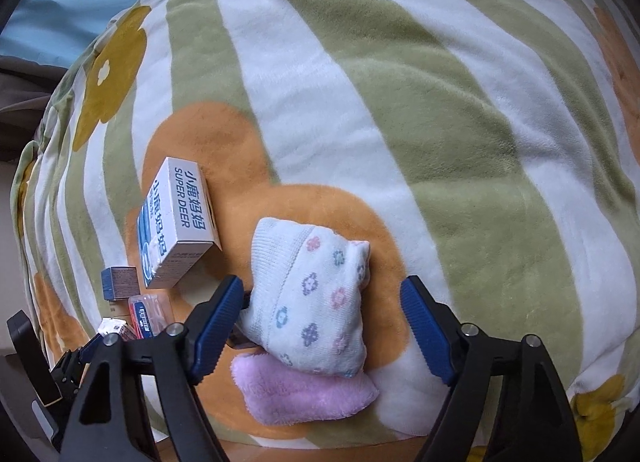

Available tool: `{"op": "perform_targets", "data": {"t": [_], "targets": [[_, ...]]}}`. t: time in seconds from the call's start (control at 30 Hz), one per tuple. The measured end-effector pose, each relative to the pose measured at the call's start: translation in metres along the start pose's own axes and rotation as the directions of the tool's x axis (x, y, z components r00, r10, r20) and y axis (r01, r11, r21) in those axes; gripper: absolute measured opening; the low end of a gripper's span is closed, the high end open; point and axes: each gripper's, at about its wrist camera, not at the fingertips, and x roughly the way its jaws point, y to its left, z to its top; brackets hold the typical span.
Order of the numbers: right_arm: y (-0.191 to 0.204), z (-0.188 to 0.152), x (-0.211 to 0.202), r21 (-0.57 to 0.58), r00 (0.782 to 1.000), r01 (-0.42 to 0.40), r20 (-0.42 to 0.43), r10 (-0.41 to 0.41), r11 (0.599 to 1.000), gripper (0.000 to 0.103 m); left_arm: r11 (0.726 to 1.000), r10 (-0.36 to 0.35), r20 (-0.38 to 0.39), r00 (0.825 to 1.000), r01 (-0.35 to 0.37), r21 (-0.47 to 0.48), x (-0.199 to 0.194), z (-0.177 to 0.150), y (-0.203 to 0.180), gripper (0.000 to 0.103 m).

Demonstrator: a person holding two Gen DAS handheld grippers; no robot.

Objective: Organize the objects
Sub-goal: 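Grasp the white patterned tissue pack with the left tool while the right tool grasps the white sock bundle, then carry the tissue pack and sock bundle into the cardboard box and release both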

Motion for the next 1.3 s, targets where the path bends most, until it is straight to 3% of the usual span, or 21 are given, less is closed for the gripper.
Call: {"op": "perform_targets", "data": {"t": [0.17,0.33,0.53,0.93,1.3], "targets": [[0.000,-0.001,0.001,-0.002,1.000,-0.003,0.005,0.003,1.000,0.054,0.998,-0.057,0.009,0.998,0.057,0.004,-0.004,0.000,-0.004,0.043],[-0.001,-0.003,0.000,-0.013,1.000,-0.023,0.006,0.023,1.000,0.044,0.997,-0.069,0.024,0.997,0.068,0.022,-0.010,0.000,-0.008,0.042],[0.000,-0.009,-0.005,-0.033,1.000,-0.021,0.018,0.021,0.999,0.041,0.996,-0.088,0.040,0.995,0.088,0.010,-0.022,0.000,-0.005,0.042],[0.011,-0.008,-0.025,-0.092,0.997,-0.031,0.071,0.038,0.995,0.041,0.985,-0.157,0.106,0.982,0.163,-0.051,-0.033,-0.012,0.019,0.042],[0.027,-0.015,-0.064,-0.190,0.989,-0.005,0.147,0.033,0.982,0.041,0.969,-0.229,0.181,0.957,0.241,-0.050,-0.067,-0.015,0.009,0.042]]}}
